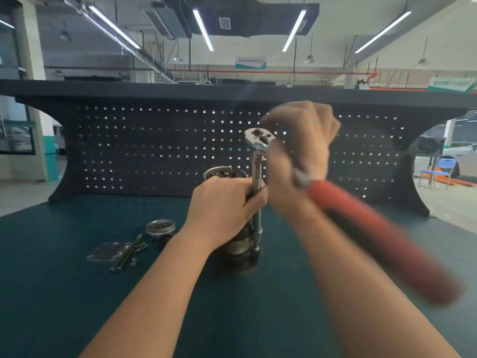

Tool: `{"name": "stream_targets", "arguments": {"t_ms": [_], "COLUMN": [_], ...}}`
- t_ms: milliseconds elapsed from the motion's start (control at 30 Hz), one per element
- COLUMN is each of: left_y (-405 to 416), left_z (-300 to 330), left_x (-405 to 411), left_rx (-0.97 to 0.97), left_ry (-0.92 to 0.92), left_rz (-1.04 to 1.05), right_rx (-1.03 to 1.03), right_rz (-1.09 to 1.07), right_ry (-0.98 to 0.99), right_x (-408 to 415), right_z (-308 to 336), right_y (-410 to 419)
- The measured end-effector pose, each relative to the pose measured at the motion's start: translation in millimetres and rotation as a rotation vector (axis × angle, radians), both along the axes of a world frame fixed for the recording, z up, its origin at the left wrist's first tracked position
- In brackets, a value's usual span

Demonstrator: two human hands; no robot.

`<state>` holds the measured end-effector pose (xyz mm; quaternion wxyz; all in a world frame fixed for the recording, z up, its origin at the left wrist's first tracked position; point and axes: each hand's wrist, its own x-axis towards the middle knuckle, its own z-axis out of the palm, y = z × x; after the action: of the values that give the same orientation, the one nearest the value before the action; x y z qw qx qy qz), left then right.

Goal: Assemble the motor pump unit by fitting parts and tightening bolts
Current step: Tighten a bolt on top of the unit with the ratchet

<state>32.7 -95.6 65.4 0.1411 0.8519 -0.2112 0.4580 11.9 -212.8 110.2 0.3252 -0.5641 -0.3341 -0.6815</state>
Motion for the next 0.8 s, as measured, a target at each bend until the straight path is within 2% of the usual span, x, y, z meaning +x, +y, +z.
{"name": "stream_targets", "arguments": {"t_ms": [67, 133, 200, 300, 367, 433, 467, 500, 600, 667, 733, 800], "left_y": [2.0, 5.2, 4.8, 0.5, 1.3, 3.8, 5.8, 6.9, 1.6, 2.5, 5.6, 5.5], "left_z": [0.5, -1.3, -0.5, 1.3, 3.3, 4.2, 1.2, -1.4, -0.9, 1.4, -0.8, -0.5], "left_x": [-4.2, -1.7, 0.1, -0.2, 10.1, 20.3, 22.5, 21.5, 3.6, -4.4, -2.5, -3.1], "left_rx": [-0.009, -0.022, -0.045, -0.061, -0.096, -0.167, -0.185, -0.186, -0.004, -0.003, -0.012, -0.058], "left_ry": [0.059, 0.073, 0.059, -0.037, -0.072, 0.207, 0.314, 0.31, 0.001, 0.019, 0.067, 0.075], "left_rz": [-0.056, -0.056, -0.044, -0.008, -0.012, 0.037, 0.077, 0.075, -0.004, -0.036, -0.031, -0.049], "right_rx": [0.129, 0.299, 0.393, 0.265, 0.036, -0.188, -0.222, -0.207, -0.045, 0.055, 0.209, 0.336], "right_rz": [0.122, 0.363, 0.524, 0.413, 0.176, -0.077, -0.113, -0.094, 0.047, 0.206, 0.447, 0.604], "right_ry": [0.14, 0.337, 0.372, 0.198, 0.085, 0.005, 0.008, 0.02, 0.043, 0.166, 0.388, 0.46], "right_x": [8.7, 13.0, 10.2, -2.2, -9.3, -10.2, -10.6, -10.7, -4.6, 3.3, 7.9, 7.3], "right_z": [3.7, 6.1, 7.7, 5.7, 3.3, -1.6, -3.2, -3.8, -2.6, 0.7, 5.3, 7.2], "right_y": [-19.4, -23.8, -16.0, 7.0, 18.0, 24.9, 27.2, 26.7, 11.7, -6.6, -15.9, -11.1]}}
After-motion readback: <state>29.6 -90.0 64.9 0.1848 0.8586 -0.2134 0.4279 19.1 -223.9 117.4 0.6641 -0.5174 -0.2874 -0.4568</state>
